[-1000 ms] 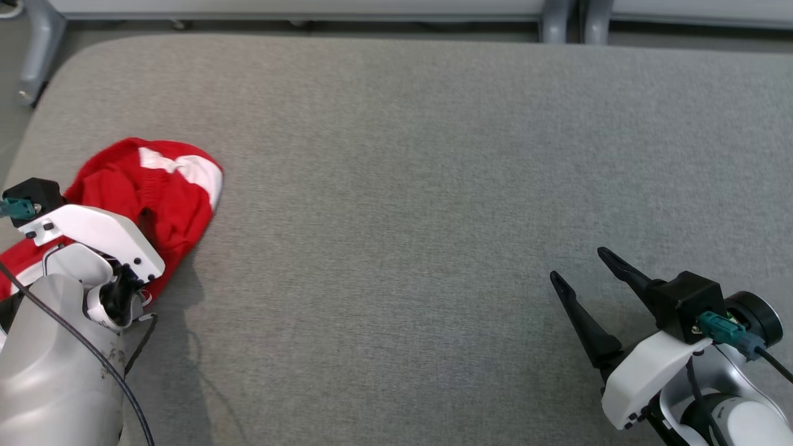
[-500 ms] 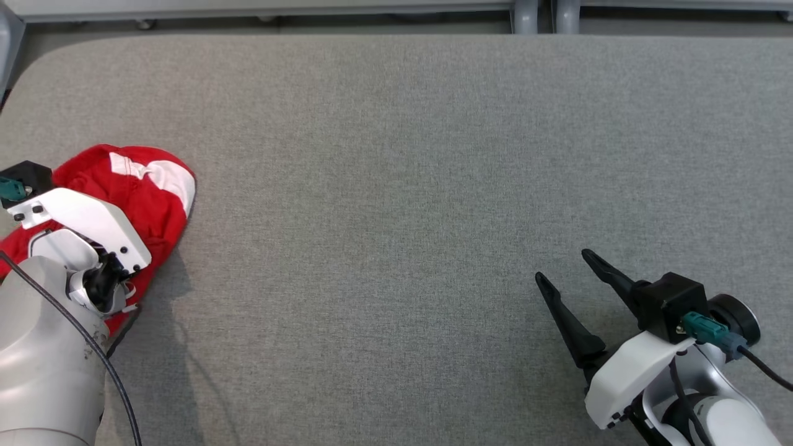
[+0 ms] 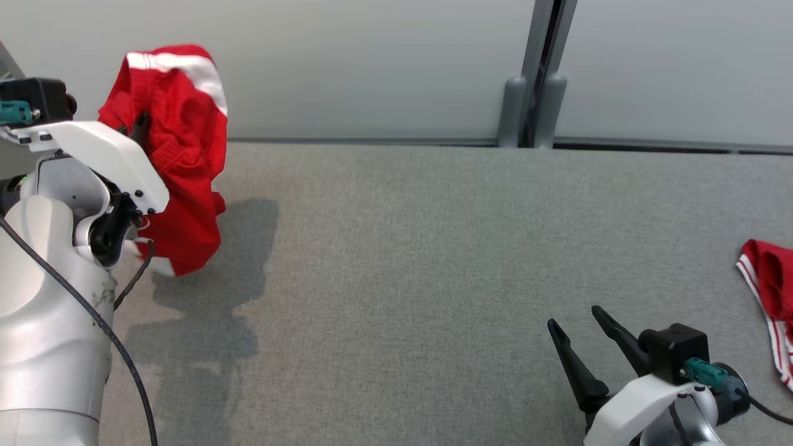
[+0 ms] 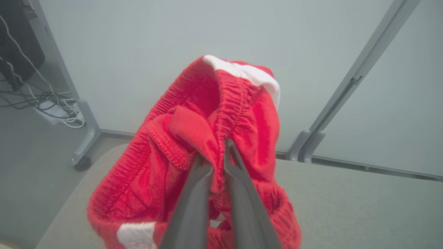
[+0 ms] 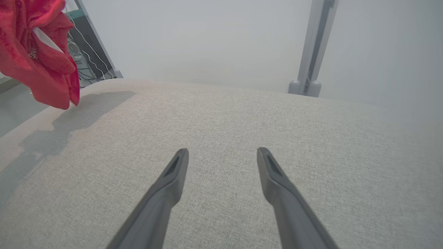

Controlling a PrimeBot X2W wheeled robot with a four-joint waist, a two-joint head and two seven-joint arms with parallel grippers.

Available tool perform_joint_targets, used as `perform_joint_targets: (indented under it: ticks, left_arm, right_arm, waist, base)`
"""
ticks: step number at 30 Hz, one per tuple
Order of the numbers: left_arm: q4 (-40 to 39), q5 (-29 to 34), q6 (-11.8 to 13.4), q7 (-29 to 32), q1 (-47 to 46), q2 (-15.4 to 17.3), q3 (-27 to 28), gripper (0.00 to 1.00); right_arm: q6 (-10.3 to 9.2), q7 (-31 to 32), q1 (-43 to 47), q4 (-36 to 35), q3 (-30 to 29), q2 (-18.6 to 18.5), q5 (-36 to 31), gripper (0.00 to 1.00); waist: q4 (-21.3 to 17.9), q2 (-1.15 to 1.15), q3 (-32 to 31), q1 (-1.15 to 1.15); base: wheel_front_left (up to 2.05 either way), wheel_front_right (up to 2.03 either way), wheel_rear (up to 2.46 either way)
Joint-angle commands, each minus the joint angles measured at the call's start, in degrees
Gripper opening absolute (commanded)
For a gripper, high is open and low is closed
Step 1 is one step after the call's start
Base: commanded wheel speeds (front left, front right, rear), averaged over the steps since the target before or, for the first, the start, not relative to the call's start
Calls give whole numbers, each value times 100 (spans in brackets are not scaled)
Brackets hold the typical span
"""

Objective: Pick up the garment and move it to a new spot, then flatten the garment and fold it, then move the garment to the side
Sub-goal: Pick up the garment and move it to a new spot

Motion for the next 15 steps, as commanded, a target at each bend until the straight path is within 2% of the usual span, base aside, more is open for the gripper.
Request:
perform_joint_targets:
  ticks: [1, 6, 7, 9, 15]
  left_arm:
    - [-123, -11, -39, 15, -10, -12, -15, 0]
    - [-1314, -238, -156, 137, 51, -310, -151, 0]
    - [-1866, -357, -184, 244, 161, -450, -254, 0]
    - [-2427, -451, -193, 361, 279, -578, -357, 0]
    - [-3747, -563, -38, 535, 759, -908, -786, 0]
  right_arm:
    - [1, -37, 98, 10, -52, -2, -16, 100]
    - [1, 22, 353, -97, -313, 33, -136, 100]
    - [1, 51, 432, -168, -446, 45, -191, 100]
    - [1, 67, 470, -236, -521, 67, -228, 100]
    - [1, 150, 410, -370, -458, 93, -246, 100]
  waist:
    - [-242, 0, -476, 0]
    - [-715, 0, -731, 0]
    - [-898, 0, -760, 0]
    - [-1094, 0, -764, 0]
    - [-1747, 0, -652, 0]
  base:
    - [0, 0, 0]
    - [0, 0, 0]
    - [0, 0, 0]
    - [0, 0, 0]
    - [0, 0, 0]
